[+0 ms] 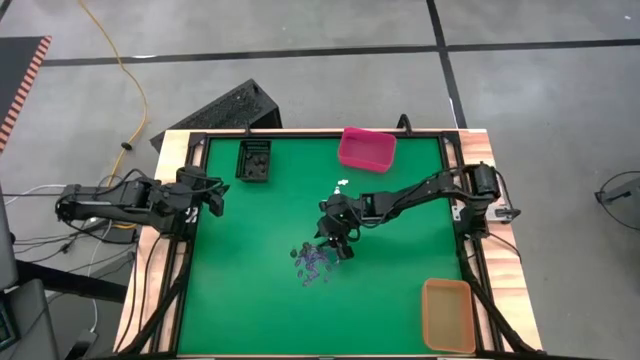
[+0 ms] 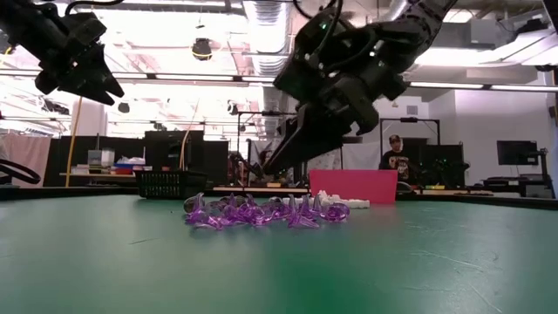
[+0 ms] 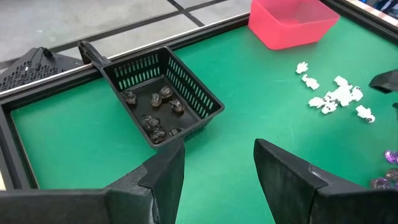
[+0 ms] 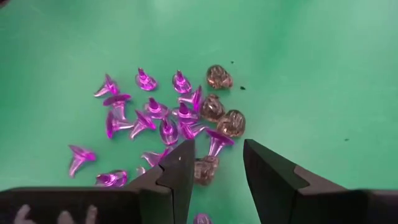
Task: Sort Halloween decoration
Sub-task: Put the brown skull toy into the black bin
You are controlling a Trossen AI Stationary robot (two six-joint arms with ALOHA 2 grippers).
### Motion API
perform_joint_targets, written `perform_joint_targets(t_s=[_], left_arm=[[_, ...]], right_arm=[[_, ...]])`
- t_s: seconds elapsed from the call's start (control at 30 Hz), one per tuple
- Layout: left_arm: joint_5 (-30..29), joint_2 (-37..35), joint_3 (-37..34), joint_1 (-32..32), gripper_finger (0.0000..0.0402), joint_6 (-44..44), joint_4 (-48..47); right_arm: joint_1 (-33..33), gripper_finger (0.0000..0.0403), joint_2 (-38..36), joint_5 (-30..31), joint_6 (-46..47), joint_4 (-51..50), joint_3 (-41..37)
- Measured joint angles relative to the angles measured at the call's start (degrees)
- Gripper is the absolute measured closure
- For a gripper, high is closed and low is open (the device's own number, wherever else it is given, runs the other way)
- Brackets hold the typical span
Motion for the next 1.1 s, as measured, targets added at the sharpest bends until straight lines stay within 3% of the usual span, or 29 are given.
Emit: perform_joint_targets(t_s=[1.1], left_arm=[[0.1,0.0,0.0,0.0,0.0219,-0.9,0.0]], right_arm=[[-0.3,0.0239,3.1,-1.7,1.3,0.6,-0.1]])
